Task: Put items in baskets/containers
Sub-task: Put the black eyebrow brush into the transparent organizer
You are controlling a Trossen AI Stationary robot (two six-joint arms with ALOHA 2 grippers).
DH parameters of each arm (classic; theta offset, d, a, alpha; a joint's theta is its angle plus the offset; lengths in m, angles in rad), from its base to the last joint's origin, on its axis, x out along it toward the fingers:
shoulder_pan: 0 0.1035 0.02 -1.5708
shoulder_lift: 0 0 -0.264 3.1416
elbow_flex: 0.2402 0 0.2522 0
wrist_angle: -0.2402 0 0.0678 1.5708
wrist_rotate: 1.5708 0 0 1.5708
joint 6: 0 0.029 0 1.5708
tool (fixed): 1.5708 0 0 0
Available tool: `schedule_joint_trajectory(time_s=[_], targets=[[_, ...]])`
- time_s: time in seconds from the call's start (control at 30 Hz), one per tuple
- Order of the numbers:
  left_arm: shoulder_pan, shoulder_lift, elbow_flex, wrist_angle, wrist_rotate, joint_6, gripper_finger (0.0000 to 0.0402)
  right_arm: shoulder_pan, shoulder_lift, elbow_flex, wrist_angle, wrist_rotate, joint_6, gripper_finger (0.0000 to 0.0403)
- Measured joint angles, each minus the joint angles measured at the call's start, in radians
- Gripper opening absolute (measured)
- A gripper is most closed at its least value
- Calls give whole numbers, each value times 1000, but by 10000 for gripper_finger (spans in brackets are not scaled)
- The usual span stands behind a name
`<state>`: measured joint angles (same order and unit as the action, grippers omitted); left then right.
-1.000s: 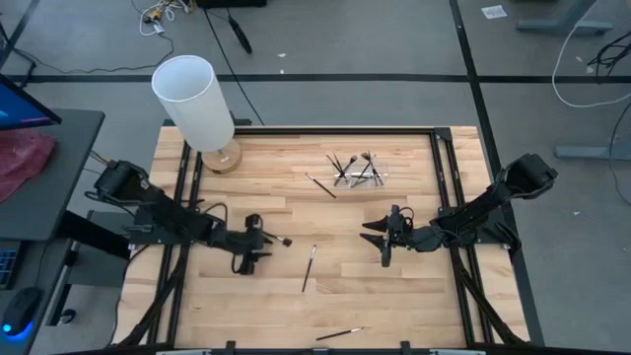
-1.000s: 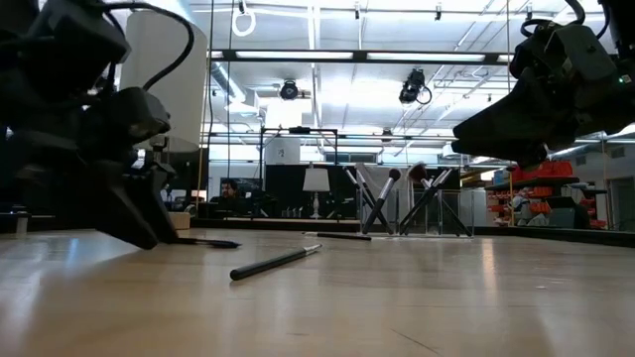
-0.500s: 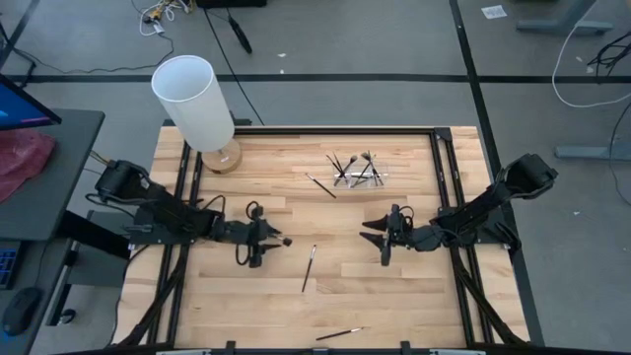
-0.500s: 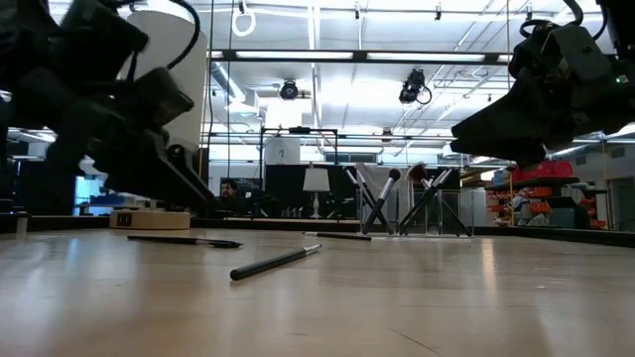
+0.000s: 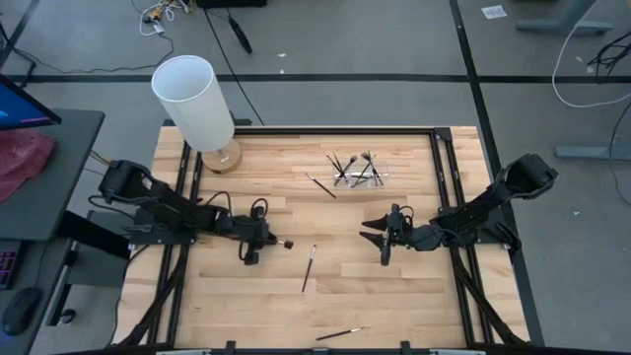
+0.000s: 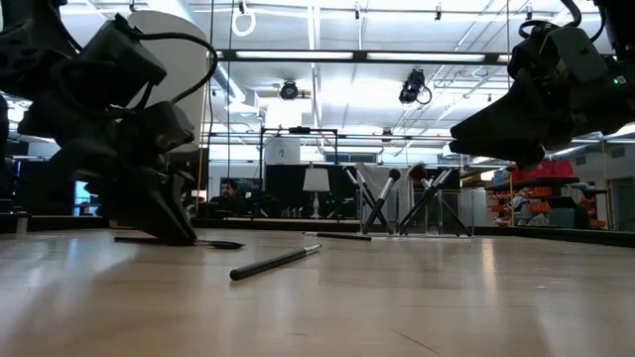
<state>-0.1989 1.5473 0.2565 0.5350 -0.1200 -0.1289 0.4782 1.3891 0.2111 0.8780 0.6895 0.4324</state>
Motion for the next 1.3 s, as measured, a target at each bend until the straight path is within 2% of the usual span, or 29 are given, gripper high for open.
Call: schedule_joint_trajectory(time_s=[0.07,0.13,0.4,0.87,0.97,1.2,1.3], targets=[[0,36,2,24,13,-25,29,0,0,0,0,0,0,157],[0,69,4,69,18,-48,15,0,0,0,-4,0,0,157],[1,108,-3,271,48,-62,8,0,0,0,-2,0,1,157],[0,106,164,301,-14,-7,1,0,0,0,27,-63,-7,157],[0,106,163,295,-2,15,23,0,0,0,27,-63,-7,157],[1,104,115,204,12,14,143,0,0,0,27,-63,-8,157],[2,104,91,152,-16,27,166,0,0,0,27,-62,-8,157]])
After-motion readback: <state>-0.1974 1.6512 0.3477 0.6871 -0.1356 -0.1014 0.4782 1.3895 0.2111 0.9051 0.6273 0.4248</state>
